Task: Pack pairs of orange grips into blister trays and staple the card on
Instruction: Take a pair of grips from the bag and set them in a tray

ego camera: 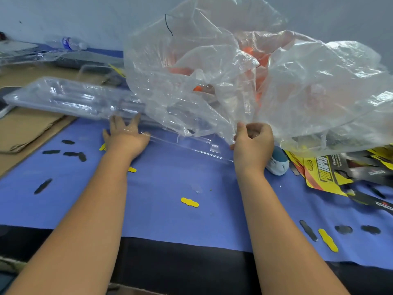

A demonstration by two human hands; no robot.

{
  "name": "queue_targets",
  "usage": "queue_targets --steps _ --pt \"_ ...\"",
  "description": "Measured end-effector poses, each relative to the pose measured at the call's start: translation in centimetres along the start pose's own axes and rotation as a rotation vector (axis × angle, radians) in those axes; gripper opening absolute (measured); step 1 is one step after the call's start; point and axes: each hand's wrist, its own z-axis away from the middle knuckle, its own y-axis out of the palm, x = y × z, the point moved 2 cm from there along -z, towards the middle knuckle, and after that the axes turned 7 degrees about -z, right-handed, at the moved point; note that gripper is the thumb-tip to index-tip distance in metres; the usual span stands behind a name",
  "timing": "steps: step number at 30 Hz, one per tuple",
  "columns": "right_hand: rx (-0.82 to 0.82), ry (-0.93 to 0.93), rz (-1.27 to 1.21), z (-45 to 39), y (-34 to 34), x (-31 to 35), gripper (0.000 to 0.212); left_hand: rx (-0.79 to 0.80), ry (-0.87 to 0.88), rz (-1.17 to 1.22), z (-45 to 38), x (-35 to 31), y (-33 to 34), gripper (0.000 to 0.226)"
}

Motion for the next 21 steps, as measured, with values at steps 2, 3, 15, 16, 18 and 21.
queue_targets --steps 2,3,15,16,18,21 --pt "-0.002 0.002 0.023 -0.2 -0.1 -0.2 0.021 -0.075 0.043 -0.030 0.5 -0.7 -0.1 0.055" --pt "-0.008 -0.003 0.030 -0.2 -0.1 -0.2 0.022 -0.151 0.107 0.014 0.9 -1.3 -0.3 0.048" --pt "-0.162 -0.059 -0.207 -0.1 -0.3 0.4 0.027 0.343 0.293 1.341 4.7 -4.7 -3.3 0.012" --pt "-0.144 -0.061 -0.199 -0.1 -0.2 0.4 0.026 0.302 0.217 1.387 4.6 -4.7 -3.1 0.011" --pt "-0.088 -0.064 -0.204 0.1 -0.1 0.5 0.025 0.219 0.089 1.454 4.4 -4.7 -2.4 0.013" --pt "0.026 -0.042 -0.253 0.3 0.2 0.6 0.016 0.125 0.004 1.520 4.3 -4.7 -1.8 0.012"
